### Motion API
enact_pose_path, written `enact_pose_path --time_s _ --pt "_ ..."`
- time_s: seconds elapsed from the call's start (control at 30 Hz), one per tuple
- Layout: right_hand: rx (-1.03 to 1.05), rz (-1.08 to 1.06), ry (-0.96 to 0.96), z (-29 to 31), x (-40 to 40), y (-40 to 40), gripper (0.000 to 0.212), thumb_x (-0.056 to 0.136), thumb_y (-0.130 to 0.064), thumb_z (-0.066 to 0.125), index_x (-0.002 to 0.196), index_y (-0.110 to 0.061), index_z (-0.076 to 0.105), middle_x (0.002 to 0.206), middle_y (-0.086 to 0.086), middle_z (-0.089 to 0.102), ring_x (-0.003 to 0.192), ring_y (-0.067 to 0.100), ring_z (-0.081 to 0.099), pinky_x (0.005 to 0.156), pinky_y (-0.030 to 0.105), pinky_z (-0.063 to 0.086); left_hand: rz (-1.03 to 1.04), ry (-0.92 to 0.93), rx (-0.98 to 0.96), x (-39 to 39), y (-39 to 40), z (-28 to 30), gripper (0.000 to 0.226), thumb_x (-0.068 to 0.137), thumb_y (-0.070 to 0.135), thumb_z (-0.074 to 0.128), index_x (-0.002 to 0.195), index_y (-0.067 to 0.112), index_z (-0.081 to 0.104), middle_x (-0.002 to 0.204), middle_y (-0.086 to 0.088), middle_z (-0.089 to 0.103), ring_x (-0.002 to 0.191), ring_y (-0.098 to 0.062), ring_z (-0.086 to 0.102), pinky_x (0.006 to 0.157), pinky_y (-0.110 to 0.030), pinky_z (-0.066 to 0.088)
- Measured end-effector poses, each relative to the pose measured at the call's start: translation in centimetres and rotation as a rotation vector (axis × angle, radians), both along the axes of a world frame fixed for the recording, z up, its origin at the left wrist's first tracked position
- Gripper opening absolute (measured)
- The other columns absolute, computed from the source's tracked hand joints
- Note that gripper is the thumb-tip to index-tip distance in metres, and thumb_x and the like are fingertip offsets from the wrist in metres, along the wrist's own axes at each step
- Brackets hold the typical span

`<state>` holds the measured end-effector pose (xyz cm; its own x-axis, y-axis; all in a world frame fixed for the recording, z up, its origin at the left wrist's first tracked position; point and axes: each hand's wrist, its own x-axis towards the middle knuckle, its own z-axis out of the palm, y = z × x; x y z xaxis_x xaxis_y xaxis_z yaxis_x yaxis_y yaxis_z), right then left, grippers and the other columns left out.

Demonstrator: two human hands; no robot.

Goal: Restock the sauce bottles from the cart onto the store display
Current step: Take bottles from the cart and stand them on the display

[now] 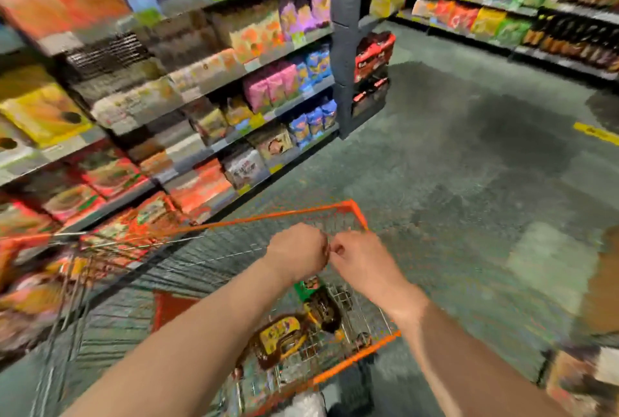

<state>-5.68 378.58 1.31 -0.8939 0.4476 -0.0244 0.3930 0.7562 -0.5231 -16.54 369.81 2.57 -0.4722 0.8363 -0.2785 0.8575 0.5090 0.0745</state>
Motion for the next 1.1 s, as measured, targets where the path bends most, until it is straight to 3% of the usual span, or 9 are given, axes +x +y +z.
enact_pose_path --time_s 0.4,0.47,0.57,0.67,0.77,0.93,1.1 --pt "-0.011 0.257 -0.234 -8.5 -9.2 -4.6 0.019 0.094 -0.025 0.051 0.103 -0.014 0.063 0.1 0.003 0.063 0.092 0.021 0.059 0.08 0.034 0.048 0.229 -0.162 -0.073 -6.2 -6.9 -8.3 0.023 0.087 0.024 0.052 0.103 0.015 0.067 0.1 -0.011 0.065 0.093 -0.033 0.065 0.071 -0.038 0.052" --pt "-0.005 0.301 -0.25 -10.2 -10.0 -4.7 0.018 0.095 -0.025 0.051 0.101 -0.013 0.063 0.097 0.003 0.063 0.087 0.02 0.06 0.074 0.034 0.049 0.268 -0.208 -0.082 -6.7 -7.2 -10.3 0.023 0.085 0.022 0.052 0.101 0.014 0.067 0.099 -0.01 0.065 0.093 -0.032 0.065 0.07 -0.039 0.053" --pt "-0.007 0.343 -0.278 -12.9 -10.7 -4.8 0.014 0.094 -0.022 0.052 0.095 -0.012 0.062 0.091 0.002 0.062 0.076 0.015 0.053 0.055 0.025 0.035 0.328 -0.264 -0.094 -7.1 -7.8 -13.2 0.023 0.086 0.023 0.053 0.103 0.016 0.067 0.1 -0.01 0.063 0.093 -0.033 0.065 0.073 -0.04 0.055" --pt "-0.045 0.388 -0.322 -16.1 -11.4 -4.9 0.013 0.093 -0.017 0.052 0.092 -0.008 0.06 0.088 0.004 0.058 0.079 0.021 0.054 0.059 0.027 0.026 0.364 -0.293 -0.113 -7.2 -8.2 -16.6 0.024 0.087 0.024 0.053 0.107 0.018 0.066 0.102 -0.009 0.064 0.094 -0.033 0.065 0.076 -0.041 0.055" --pt "-0.07 0.42 -0.366 -19.6 -11.8 -5.2 0.013 0.093 -0.017 0.052 0.096 -0.007 0.061 0.091 0.005 0.059 0.075 0.02 0.051 0.053 0.02 0.025 0.387 -0.309 -0.154 -7.1 -8.5 -20.1 0.027 0.088 0.023 0.053 0.11 0.015 0.065 0.105 -0.011 0.066 0.096 -0.033 0.066 0.075 -0.039 0.054" --pt "-0.044 0.487 -0.455 -24.6 -12.3 -5.7 0.018 0.094 -0.021 0.051 0.1 -0.007 0.059 0.1 0.008 0.06 0.092 0.027 0.059 0.065 0.027 0.031 0.421 -0.353 -0.208 -6.8 -8.9 -24.6 0.026 0.091 0.022 0.051 0.112 0.013 0.065 0.108 -0.013 0.065 0.099 -0.034 0.065 0.075 -0.037 0.052" --pt "-0.058 0.538 -0.516 -29.7 -12.3 -6.1 0.016 0.091 -0.021 0.053 0.097 -0.007 0.059 0.099 0.011 0.061 0.092 0.03 0.059 0.07 0.034 0.043 0.4 -0.392 -0.274 -6.4 -9.0 -29.3 0.03 0.091 0.017 0.048 0.118 0.012 0.059 0.108 -0.012 0.064 0.1 -0.032 0.063 0.072 -0.036 0.049"
